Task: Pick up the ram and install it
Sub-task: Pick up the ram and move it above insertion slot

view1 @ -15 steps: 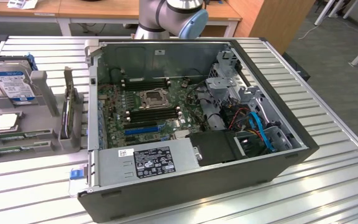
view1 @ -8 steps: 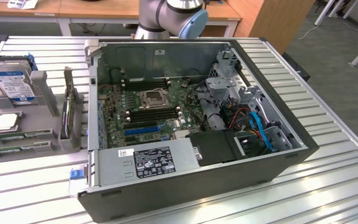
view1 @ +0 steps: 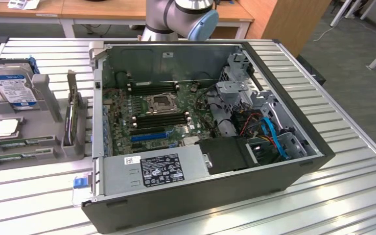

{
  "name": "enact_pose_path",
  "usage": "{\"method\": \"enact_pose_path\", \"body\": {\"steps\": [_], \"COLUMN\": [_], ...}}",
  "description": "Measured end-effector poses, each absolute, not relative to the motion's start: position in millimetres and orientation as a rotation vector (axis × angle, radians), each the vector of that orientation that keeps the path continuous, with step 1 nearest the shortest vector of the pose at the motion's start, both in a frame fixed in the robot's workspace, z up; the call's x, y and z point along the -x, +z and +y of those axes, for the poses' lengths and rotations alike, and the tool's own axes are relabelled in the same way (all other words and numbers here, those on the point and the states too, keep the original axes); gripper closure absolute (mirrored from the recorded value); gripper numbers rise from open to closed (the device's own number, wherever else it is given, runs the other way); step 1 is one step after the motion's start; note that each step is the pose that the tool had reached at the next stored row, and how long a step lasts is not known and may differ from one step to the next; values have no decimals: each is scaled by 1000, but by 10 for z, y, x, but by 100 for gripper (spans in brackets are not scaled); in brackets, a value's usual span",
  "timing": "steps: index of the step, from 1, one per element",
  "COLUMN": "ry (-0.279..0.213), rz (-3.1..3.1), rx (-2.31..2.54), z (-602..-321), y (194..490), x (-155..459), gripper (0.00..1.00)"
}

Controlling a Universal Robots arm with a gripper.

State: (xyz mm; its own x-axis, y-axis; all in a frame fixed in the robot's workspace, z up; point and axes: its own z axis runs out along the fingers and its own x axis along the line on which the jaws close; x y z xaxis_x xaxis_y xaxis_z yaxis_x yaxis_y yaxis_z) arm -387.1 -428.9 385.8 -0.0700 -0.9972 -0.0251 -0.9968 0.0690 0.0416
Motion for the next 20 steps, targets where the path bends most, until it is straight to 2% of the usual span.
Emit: {"method": "enact_pose_path", "body": {"steps": [20], "ry": [-75], "rz": [-2289], "rx": [-2135], "z": [-4289], "y": [3801], "x": [3870], "gripper": [76]}}
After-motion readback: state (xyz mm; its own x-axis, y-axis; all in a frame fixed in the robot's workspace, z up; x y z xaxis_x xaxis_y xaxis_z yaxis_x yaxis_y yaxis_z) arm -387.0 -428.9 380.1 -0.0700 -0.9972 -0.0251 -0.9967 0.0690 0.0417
